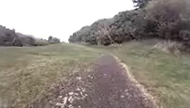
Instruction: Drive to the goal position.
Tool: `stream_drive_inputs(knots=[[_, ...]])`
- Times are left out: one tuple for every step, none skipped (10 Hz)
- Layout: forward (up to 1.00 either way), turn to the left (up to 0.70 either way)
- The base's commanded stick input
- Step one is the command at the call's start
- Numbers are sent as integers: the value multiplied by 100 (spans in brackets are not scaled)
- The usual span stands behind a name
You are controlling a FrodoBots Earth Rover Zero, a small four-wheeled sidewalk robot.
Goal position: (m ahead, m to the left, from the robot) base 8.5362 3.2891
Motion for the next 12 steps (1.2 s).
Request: stream_drive_inputs(knots=[[99,-2],[99,-2],[99,-24],[99,-39],[99,-39],[99,-39],[99,-39],[99,-39],[99,-39],[99,-9],[99,-4],[99,-1]])
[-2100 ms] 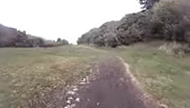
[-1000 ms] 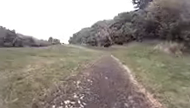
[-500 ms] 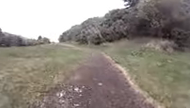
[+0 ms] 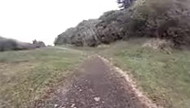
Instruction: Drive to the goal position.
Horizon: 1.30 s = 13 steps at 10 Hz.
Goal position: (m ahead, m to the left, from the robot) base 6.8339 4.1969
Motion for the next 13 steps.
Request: stream_drive_inputs(knots=[[99,0],[99,0],[99,-1],[99,-2],[99,-2],[99,36],[100,40],[100,40],[100,40],[100,40],[100,40],[100,30],[100,3]])
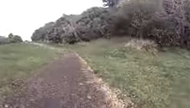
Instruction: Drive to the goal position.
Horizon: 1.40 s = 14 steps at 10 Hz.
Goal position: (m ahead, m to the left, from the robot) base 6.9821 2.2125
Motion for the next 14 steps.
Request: stream_drive_inputs(knots=[[100,0],[100,0],[100,0],[100,0],[100,0],[100,0],[90,0],[85,0],[85,0],[85,0],[85,0],[85,0],[85,0],[85,-2]])
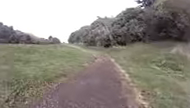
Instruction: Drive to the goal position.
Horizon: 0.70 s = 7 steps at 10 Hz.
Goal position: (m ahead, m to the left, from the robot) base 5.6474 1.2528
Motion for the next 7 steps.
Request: stream_drive_inputs(knots=[[85,-8],[85,-19],[85,-34],[85,-34],[85,-8],[85,-2],[85,-2]])
